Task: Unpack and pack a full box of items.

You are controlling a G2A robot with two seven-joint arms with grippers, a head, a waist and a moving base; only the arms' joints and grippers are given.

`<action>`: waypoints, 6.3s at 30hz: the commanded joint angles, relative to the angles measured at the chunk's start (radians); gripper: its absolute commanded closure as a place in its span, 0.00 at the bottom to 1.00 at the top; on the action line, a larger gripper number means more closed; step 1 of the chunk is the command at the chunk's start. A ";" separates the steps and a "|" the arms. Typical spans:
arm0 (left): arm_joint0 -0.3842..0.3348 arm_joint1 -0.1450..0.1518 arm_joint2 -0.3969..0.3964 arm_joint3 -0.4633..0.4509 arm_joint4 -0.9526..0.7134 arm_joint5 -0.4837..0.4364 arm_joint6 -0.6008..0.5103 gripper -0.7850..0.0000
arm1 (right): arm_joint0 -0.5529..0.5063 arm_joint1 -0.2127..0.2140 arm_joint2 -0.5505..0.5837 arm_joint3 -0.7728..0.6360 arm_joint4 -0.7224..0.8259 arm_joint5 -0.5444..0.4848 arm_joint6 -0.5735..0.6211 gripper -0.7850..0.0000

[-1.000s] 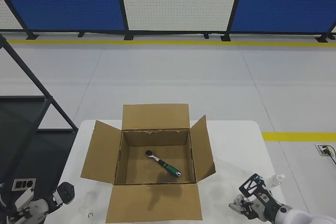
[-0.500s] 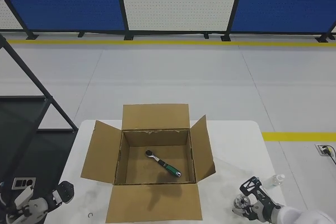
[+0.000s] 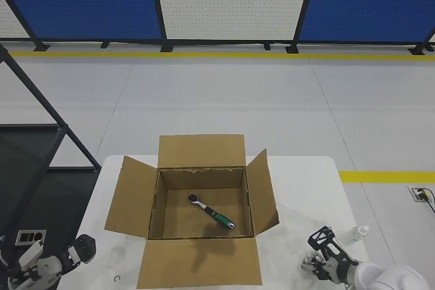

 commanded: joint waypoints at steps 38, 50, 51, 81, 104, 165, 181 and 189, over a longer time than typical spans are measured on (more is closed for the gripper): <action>-0.003 0.000 0.014 -0.026 0.016 0.020 0.017 0.00 | -0.097 0.026 0.107 -0.571 0.024 0.007 -0.218 1.00; 0.009 -0.004 0.023 -0.052 0.001 0.011 0.047 0.00 | 0.223 0.012 -0.211 -0.571 -0.018 0.091 -0.199 1.00; 0.015 -0.004 0.018 -0.051 -0.003 0.007 0.047 0.00 | 0.251 0.010 -0.244 -0.570 -0.019 0.113 -0.164 1.00; 0.099 -0.023 -0.036 -0.053 -0.092 -0.054 0.089 0.00 | 0.910 -0.198 -0.872 0.114 0.050 0.582 -0.044 1.00; 0.094 -0.029 -0.045 -0.072 -0.089 -0.041 0.124 0.00 | 1.124 -0.364 -1.042 0.657 0.307 0.569 -0.043 1.00; 0.094 -0.029 -0.045 -0.072 -0.089 -0.041 0.124 0.00 | 1.262 -0.714 -1.144 1.402 0.233 0.401 -0.173 0.22; 0.094 -0.029 -0.045 -0.072 -0.089 -0.041 0.124 0.00 | 1.231 -0.655 -1.070 1.293 0.186 0.359 -0.256 0.01; 0.094 -0.029 -0.045 -0.072 -0.089 -0.041 0.124 0.00 | 1.123 -0.552 -0.986 1.003 0.077 0.400 -0.193 0.00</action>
